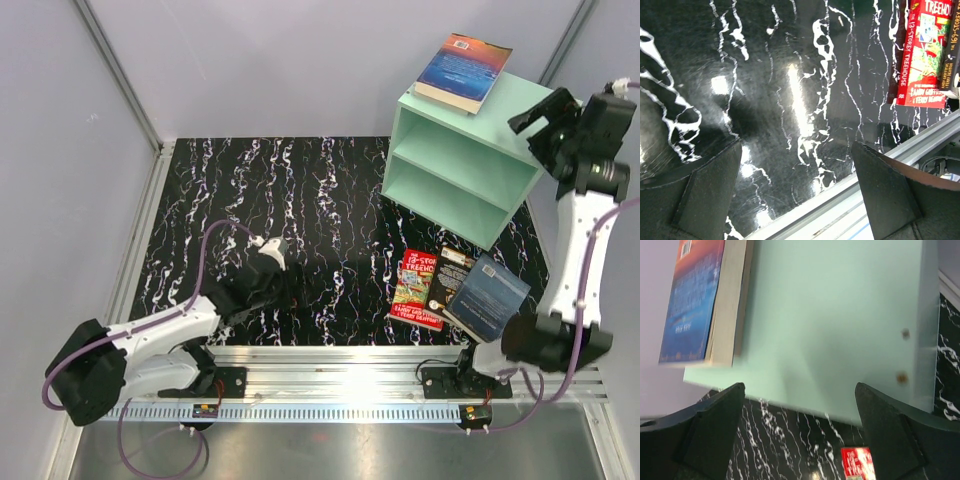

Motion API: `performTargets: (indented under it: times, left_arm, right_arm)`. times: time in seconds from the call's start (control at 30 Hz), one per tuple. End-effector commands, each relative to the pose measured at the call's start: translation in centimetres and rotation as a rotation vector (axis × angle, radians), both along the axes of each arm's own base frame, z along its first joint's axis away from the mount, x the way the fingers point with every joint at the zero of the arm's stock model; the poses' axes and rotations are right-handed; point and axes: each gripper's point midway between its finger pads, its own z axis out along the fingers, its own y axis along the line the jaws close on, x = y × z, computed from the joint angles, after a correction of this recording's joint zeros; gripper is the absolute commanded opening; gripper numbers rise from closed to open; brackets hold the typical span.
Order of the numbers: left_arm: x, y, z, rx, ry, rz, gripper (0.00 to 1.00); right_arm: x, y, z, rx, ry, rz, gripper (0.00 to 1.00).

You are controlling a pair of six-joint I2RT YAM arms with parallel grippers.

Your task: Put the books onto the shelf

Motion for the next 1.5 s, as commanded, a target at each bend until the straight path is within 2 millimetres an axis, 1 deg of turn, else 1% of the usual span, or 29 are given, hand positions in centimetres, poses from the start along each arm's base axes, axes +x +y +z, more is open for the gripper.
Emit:
performTargets:
  times: [0.0,0.03,0.07,0.1,0.17,0.2,0.23,0.27,0.33,0.37,0.4,0.47,0.5,0.57,0.67,0.7,0.8,0.9,1.03,1.07,1.13,1.17,1.2,1.23,1.27,1.3,1.37,1.4,1.47]
  left_arm:
    - [1.1,-2.7,2.6,-0.07,-0.056,-0.059,0.94]
    - [1.4,-3.4,3.4,-0.083,-0.069,-0.069,0.94]
    - [1.5,-3.9,3.0,-0.07,-0.058,-0.078,0.94]
    - [1.3,-4.7,3.2,-0.072,-0.058,-0.099,0.94]
    - [1.6,-6.5,3.6,-0.074,-0.056,-0.125,0.94]
    - [1.7,-7.9,4.0,-0.076,-0.059,-0.151,0.93]
    - [1.3,-8.1,4.0,-0.077,-0.057,-0.163,0.93]
    - [1.3,-9.7,4.6,-0.081,-0.064,-0.188,0.93]
    - [1.4,-11.3,4.4,-0.072,-0.053,-0.21,0.93]
    - [1.7,-12.4,5.5,-0.093,-0.066,-0.222,0.93]
    - [1.7,-13.2,5.8,-0.098,-0.07,-0.235,0.93]
    - [1.6,-14.2,5.6,-0.107,-0.05,-0.251,0.92]
    - [1.9,-14.8,6.0,-0.135,-0.06,-0.25,0.92]
    - [1.8,-15.1,5.9,-0.147,-0.054,-0.254,0.92]
    - [1.4,-14.6,5.1,-0.152,-0.044,-0.248,0.92]
    - [1.1,-14.2,4.4,-0.144,-0.034,-0.246,0.92]
    - [0.7,-13.6,3.5,-0.139,-0.025,-0.243,0.92]
    - [0.6,-13.3,3.2,-0.151,-0.029,-0.238,0.92]
    - [0.2,-13.8,2.4,-0.17,-0.015,-0.255,0.91]
    - [0.2,-13.8,2.2,-0.172,-0.01,-0.258,0.91]
    - [0.1,-14.1,1.7,-0.181,-0.003,-0.267,0.91]
    - [-0.1,-14.2,1.4,-0.186,0.006,-0.276,0.91]
    - [-0.1,-14.4,1.2,-0.19,0.007,-0.281,0.91]
    - [-0.4,-14.6,1.0,-0.196,0.015,-0.293,0.91]
    - [-0.4,-14.6,0.8,-0.196,0.019,-0.295,0.91]
    - [-0.4,-14.7,0.7,-0.199,0.018,-0.3,0.91]
    - [-0.5,-14.7,0.2,-0.195,0.028,-0.306,0.91]
    - [-0.5,-14.8,0.1,-0.196,0.027,-0.309,0.9]
    - [-0.6,-14.7,-0.2,-0.193,0.03,-0.313,0.9]
  right_arm:
    - [-7.2,1.2,-6.0,-0.028,0.196,-0.028,1.0]
    - [-9.6,2.0,-4.8,-0.033,0.145,-0.037,1.0]
    - [-11.0,2.5,-5.3,-0.027,0.15,-0.041,1.0]
    - [-13.5,3.2,-6.3,-0.023,0.14,-0.049,1.0]
    - [-15.7,4.5,-7.7,0.03,0.131,-0.055,1.0]
    - [-17.5,5.9,-9.6,0.08,0.135,-0.029,1.0]
    - [-18.1,6.6,-10.6,0.107,0.139,-0.021,1.0]
    - [-19.3,7.8,-13.2,0.154,0.174,0.013,0.99]
    - [-20.5,8.5,-16.5,0.199,0.259,0.013,0.99]
    - [-20.9,8.9,-17.7,0.221,0.287,0.027,0.98]
    - [-21.3,9.4,-20.4,0.256,0.35,0.042,0.98]
    - [-21.4,10.4,-22.0,0.307,0.403,0.086,0.95]
    - [-21.1,10.4,-22.7,0.326,0.446,0.085,0.95]
    - [-20.7,10.0,-23.1,0.331,0.479,0.07,0.96]
    - [-19.9,9.9,-24.7,0.36,0.544,0.069,0.96]
    - [-19.7,9.6,-25.7,0.364,0.586,0.058,0.96]
    - [-19.5,8.8,-28.3,0.355,0.674,0.029,1.0]
    - [-19.3,8.5,-29.6,0.359,0.752,0.011,1.0]
    - [-18.9,8.4,-30.0,0.331,0.81,-0.004,1.0]
    - [-18.0,7.9,-29.1,0.296,0.796,-0.009,1.0]
    - [-18.3,6.7,-29.0,0.161,0.873,-0.055,1.0]
    - [-17.3,5.8,-27.9,0.113,0.855,-0.079,1.0]
    - [-17.0,5.4,-28.0,0.048,0.882,-0.083,1.0]
    - [-17.3,5.3,-28.0,0.032,0.915,-0.082,1.0]
    - [-16.4,5.5,-27.3,0.025,0.907,-0.07,1.0]
    - [-16.1,6.3,-28.0,0.0,0.945,-0.013,1.0]
    - [-15.9,6.5,-28.0,-0.067,1.008,0.015,1.0]
    - [-16.1,6.1,-29.3,-0.121,1.083,0.041,1.0]
    - [-16.6,6.8,-30.4,-0.124,1.128,0.074,1.0]
